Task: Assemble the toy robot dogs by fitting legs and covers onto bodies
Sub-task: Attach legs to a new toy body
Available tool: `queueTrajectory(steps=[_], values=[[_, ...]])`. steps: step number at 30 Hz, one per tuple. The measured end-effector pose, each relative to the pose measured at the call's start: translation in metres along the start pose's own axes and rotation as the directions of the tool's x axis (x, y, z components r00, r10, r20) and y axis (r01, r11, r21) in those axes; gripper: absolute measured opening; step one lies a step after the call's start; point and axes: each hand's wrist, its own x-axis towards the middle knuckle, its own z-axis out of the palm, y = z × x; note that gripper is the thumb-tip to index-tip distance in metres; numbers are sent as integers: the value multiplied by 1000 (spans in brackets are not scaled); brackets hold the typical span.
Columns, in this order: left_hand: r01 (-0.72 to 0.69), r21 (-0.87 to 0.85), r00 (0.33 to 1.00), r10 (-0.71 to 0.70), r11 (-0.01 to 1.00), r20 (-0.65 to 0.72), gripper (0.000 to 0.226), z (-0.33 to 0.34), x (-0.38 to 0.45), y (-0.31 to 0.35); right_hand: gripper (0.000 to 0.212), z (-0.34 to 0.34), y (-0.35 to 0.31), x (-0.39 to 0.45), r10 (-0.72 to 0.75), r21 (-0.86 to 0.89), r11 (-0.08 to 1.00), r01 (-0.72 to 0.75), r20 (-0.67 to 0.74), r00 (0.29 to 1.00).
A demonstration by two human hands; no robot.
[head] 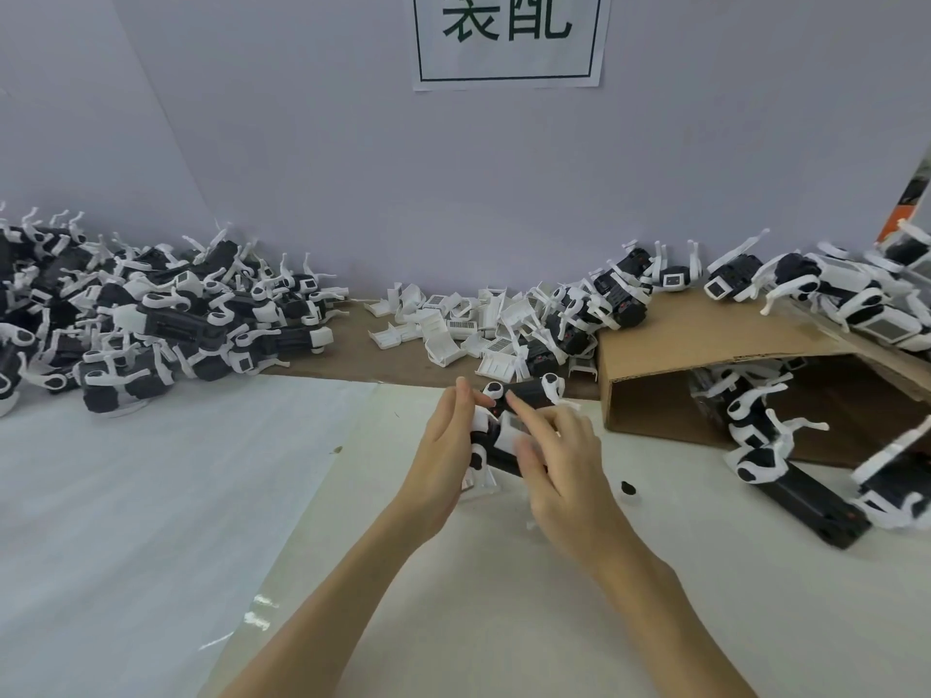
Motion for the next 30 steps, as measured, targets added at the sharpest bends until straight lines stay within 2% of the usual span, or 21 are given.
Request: queueTrajectory(steps=[5,8,10,12,18,24,30], values=[[-10,-34,1000,10,999,13,54,-1,4,-6,42,2,3,-2,-78,6,997,78,22,997],[-2,-21,1000,1,1000,-11,55,-2,6,-7,61,4,5,-2,-138,-154,977,150,81,987],[21,-19,1000,-21,1000,-14,54,-3,7,-7,72,8,5,-2,-174,-263,947,187,73,982],[33,-6,999,-33,999,-1,54,-5,9,-8,76,9,5,0,-177,-266,947,179,32,984],[28,10,997,-29,1000,66,52,-6,10,-8,72,7,6,1,-181,-284,943,171,-9,983],[-111,111,993,104,988,62,39,-4,10,-8,70,11,0,-2,-222,-353,918,183,-72,972],[-123,152,991,114,981,68,38,-4,8,-6,69,12,1,2,-315,-392,888,239,-142,938]])
